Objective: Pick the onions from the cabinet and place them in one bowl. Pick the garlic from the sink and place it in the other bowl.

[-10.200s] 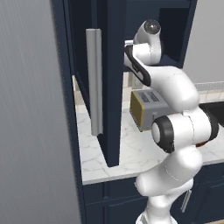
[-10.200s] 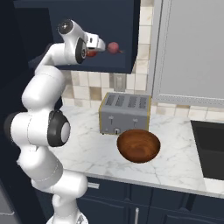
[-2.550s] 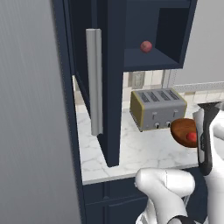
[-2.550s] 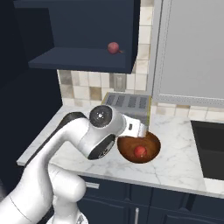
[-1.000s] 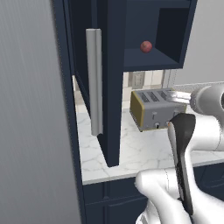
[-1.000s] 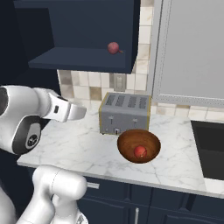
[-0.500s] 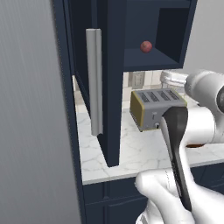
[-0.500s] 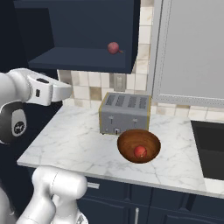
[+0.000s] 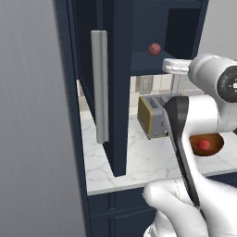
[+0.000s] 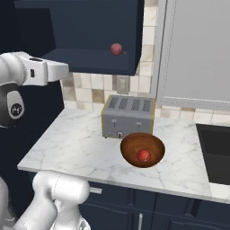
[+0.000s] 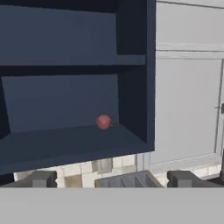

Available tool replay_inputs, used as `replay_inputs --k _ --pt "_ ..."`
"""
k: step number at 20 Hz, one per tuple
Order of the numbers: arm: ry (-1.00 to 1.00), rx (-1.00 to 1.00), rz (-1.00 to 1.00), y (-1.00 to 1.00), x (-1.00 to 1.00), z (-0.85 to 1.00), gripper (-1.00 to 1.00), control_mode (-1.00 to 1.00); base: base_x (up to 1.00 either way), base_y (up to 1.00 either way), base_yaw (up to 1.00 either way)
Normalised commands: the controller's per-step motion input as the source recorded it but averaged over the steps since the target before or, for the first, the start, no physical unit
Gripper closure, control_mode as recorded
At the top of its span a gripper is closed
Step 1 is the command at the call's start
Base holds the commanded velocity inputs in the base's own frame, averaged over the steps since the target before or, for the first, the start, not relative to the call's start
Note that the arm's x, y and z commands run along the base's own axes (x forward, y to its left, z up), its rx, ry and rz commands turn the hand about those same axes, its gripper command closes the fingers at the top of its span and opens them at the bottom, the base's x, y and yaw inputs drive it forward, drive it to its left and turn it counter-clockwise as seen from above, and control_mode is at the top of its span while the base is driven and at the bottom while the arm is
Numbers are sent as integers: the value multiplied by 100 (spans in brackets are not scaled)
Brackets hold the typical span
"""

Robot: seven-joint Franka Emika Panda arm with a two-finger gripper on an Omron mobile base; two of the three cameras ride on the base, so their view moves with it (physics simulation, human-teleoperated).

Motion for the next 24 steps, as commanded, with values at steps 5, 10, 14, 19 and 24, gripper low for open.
replay_inputs --k 5,10,14,19,24 --pt "22 -4 0 -1 57 5 -100 -100 0 0 0" --pt "8 0 -4 -13 56 -3 -100 -100 0 0 0" --pt "-3 0 0 0 59 -19 -100 -100 0 0 0" --pt "13 0 0 -16 81 -12 -100 -100 0 0 0" --pt "5 0 0 -15 73 -11 -100 -100 0 0 0"
